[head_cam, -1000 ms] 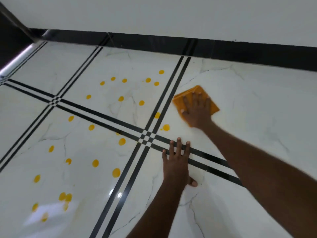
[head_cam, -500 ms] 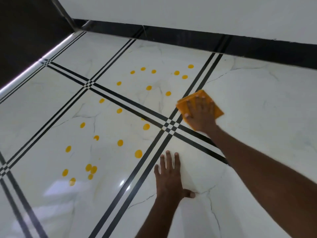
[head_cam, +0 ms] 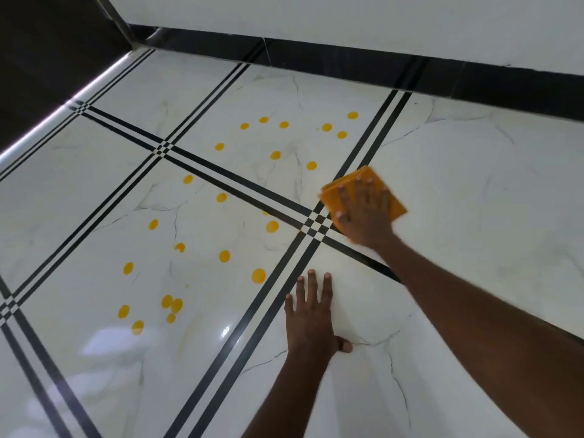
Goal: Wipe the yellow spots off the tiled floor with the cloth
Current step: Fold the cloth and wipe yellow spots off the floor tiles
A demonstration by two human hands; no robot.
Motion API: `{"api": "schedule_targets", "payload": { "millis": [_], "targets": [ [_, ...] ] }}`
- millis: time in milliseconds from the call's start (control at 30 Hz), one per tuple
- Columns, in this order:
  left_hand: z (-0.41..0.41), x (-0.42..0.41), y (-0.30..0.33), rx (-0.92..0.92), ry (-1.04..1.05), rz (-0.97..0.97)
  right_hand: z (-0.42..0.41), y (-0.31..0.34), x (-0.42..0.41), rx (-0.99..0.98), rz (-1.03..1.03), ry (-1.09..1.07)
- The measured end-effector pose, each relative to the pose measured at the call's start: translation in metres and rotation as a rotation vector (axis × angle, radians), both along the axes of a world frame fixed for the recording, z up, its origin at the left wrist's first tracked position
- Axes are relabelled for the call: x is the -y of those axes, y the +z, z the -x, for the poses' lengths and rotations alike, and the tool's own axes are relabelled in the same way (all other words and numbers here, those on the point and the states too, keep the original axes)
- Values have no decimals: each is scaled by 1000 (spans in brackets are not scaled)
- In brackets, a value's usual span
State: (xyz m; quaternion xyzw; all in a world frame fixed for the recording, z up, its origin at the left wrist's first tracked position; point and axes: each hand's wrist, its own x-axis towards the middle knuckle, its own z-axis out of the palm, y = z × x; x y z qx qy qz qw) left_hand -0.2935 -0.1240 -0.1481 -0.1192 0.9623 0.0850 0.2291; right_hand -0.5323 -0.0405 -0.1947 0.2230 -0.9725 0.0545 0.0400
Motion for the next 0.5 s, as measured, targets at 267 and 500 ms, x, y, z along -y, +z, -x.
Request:
{"api": "schedule_targets", "payload": {
  "millis": [267,500],
  "targets": [
    [-3,0,4,-45,6,0,-82,0,-180,87,-42,18],
    [-4,2,-4,-78,26,8,15,-18,-29,-24,73,-57]
  ]
}}
